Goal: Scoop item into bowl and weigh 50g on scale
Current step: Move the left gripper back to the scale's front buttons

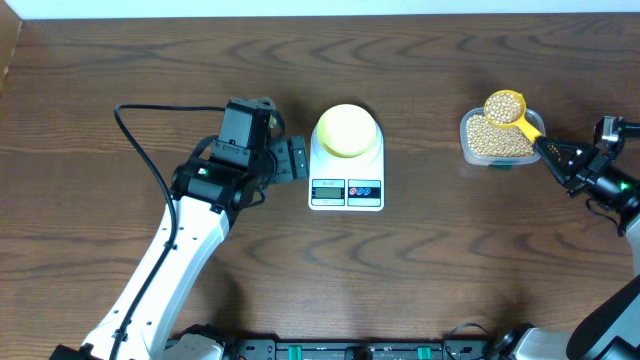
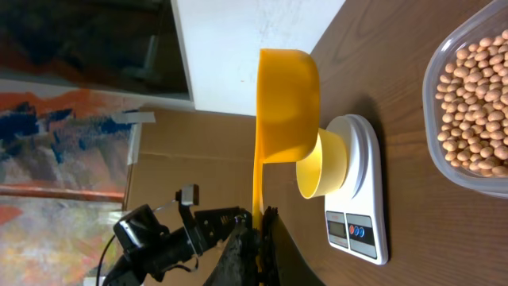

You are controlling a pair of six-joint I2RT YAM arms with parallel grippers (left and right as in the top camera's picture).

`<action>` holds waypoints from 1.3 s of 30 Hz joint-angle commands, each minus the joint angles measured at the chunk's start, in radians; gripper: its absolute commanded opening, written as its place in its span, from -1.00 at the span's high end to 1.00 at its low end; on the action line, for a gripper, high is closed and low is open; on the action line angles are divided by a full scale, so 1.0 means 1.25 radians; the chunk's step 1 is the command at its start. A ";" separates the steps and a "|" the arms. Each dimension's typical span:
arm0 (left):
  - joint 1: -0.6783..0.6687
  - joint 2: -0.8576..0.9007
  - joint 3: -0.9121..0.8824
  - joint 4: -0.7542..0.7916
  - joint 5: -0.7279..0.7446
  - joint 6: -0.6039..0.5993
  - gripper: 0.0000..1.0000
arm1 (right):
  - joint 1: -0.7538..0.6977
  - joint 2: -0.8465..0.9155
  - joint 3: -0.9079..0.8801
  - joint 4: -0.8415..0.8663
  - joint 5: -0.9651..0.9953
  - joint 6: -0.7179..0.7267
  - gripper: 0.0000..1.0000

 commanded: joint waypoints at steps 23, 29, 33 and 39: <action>-0.093 0.209 -0.004 0.077 0.010 -0.151 -0.89 | 0.004 0.004 -0.003 0.005 -0.045 -0.006 0.98; -0.150 0.245 -0.005 0.073 0.009 -0.006 -0.89 | 0.004 0.004 -0.003 0.011 -0.044 -0.009 0.98; -0.184 0.269 -0.007 0.074 -0.036 0.008 -0.89 | 0.003 0.004 -0.003 0.011 -0.045 -0.009 0.98; -0.224 0.311 -0.007 0.078 -0.041 0.014 -0.89 | 0.003 0.004 -0.003 0.011 -0.045 -0.008 0.98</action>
